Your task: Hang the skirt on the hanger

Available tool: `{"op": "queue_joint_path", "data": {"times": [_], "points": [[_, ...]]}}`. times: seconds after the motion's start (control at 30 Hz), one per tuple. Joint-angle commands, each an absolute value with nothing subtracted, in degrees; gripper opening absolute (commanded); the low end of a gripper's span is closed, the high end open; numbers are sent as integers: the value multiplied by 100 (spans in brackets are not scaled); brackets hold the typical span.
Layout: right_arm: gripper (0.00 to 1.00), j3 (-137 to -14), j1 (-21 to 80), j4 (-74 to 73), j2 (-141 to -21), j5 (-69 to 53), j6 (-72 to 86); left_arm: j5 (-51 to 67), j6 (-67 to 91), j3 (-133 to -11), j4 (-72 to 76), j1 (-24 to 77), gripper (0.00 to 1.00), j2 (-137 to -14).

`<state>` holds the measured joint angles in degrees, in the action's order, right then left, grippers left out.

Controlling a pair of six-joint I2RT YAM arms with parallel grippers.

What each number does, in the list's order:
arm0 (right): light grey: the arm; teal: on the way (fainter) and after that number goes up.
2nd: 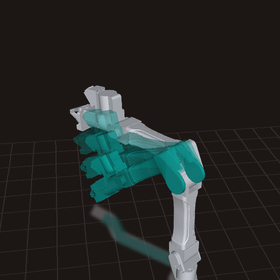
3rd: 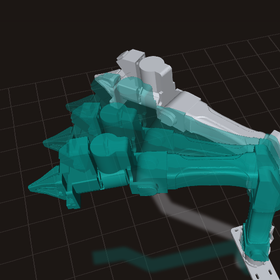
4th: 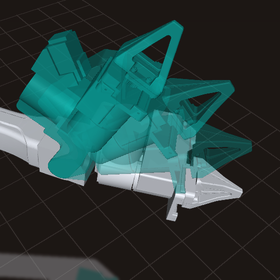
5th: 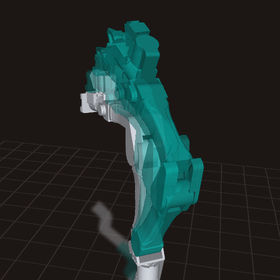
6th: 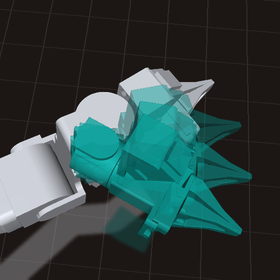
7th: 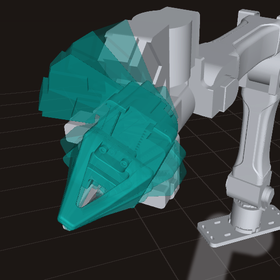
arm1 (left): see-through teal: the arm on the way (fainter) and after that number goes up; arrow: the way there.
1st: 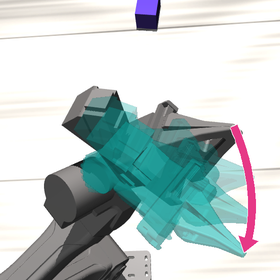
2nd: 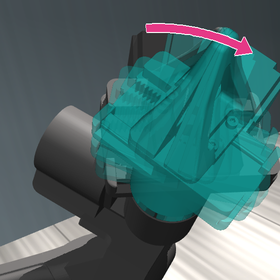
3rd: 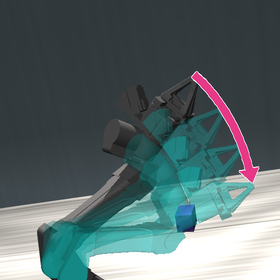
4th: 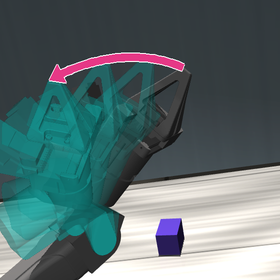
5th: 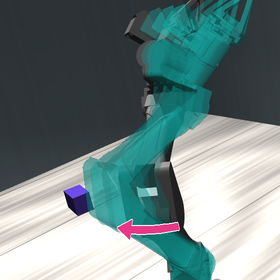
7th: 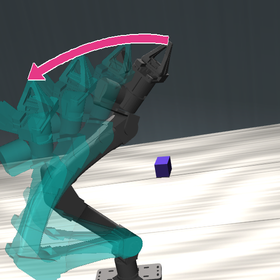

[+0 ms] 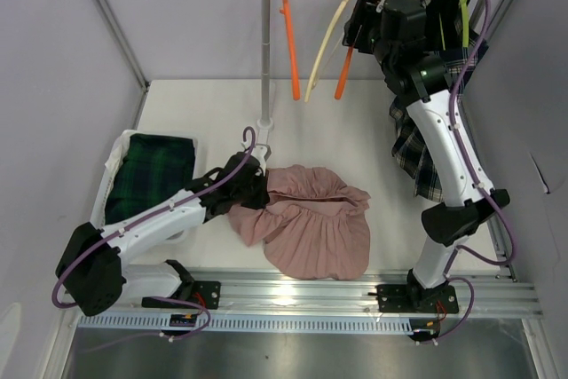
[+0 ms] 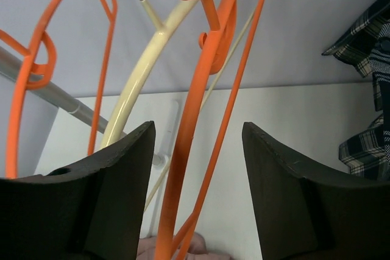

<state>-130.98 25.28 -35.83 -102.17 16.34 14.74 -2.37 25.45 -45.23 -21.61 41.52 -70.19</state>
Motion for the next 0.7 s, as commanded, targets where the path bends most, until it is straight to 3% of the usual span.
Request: {"op": "queue_joint_path", "data": {"times": [0.0,0.5,0.67], "points": [[63,-13359,2514,-3516,-10283,1898,1248,-167,2408,-4790,-2109,4192,0,-7049],[37,-13667,2514,-3718,-10512,2443,493,-141,2399,-4737,-2074,4192,0,-7005],[33,-13614,2505,-3718,-10450,2645,343,-123,2399,-4755,-2066,4192,0,-7005]]}}
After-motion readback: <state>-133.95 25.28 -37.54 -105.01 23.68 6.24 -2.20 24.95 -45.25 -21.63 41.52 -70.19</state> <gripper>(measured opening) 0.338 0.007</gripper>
